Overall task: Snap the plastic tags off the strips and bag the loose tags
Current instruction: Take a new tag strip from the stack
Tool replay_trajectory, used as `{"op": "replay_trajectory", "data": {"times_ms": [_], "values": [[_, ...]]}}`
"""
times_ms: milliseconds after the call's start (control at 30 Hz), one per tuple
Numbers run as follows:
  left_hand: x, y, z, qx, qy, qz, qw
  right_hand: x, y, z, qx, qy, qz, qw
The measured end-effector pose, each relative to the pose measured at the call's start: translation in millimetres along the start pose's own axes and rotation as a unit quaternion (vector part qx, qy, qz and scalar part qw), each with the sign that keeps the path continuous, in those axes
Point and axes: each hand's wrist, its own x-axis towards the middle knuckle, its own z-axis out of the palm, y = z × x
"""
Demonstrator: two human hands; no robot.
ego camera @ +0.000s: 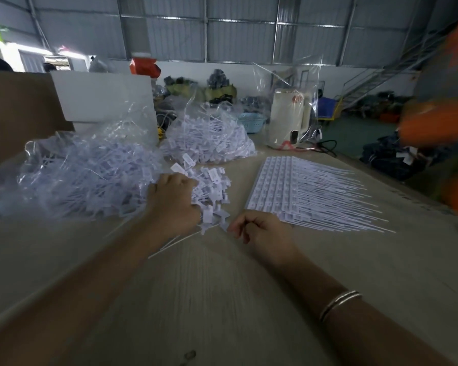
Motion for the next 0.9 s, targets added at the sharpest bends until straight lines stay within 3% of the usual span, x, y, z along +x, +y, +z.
{"op": "replay_trajectory", "data": {"times_ms": [100,200,333,433,500,567,633,767,900], "values": [[-31,31,7,-0.071,0.012,0.092,0.993,-5,-3,2,-0.076,0.015,-0.026,0.997],[-41,54,13,-0.178,-0.054,0.070,0.980,-4,-2,-7,-0.092,0.132,-0.031,0.987],[-34,71,24,-0.200,-0.075,0.049,0.976,15,7,-42,-0.070,0.265,0.053,0.960],[-27,82,31,-0.212,-0.065,0.047,0.974,32,26,-69,-0.253,0.203,0.117,0.939],[-23,87,36,-0.219,-0.062,0.052,0.972,40,38,-79,-0.414,0.111,0.190,0.883],[-19,92,39,-0.241,-0.064,0.054,0.967,46,45,-84,-0.495,0.044,0.243,0.833],[-17,95,42,-0.247,-0.057,0.061,0.965,49,50,-85,-0.533,0.018,0.223,0.816],[-13,97,46,-0.246,-0.045,0.075,0.965,43,52,-95,-0.557,0.036,0.131,0.819],[-8,100,49,-0.220,-0.032,0.123,0.967,45,49,-98,-0.457,0.120,0.104,0.875]]}}
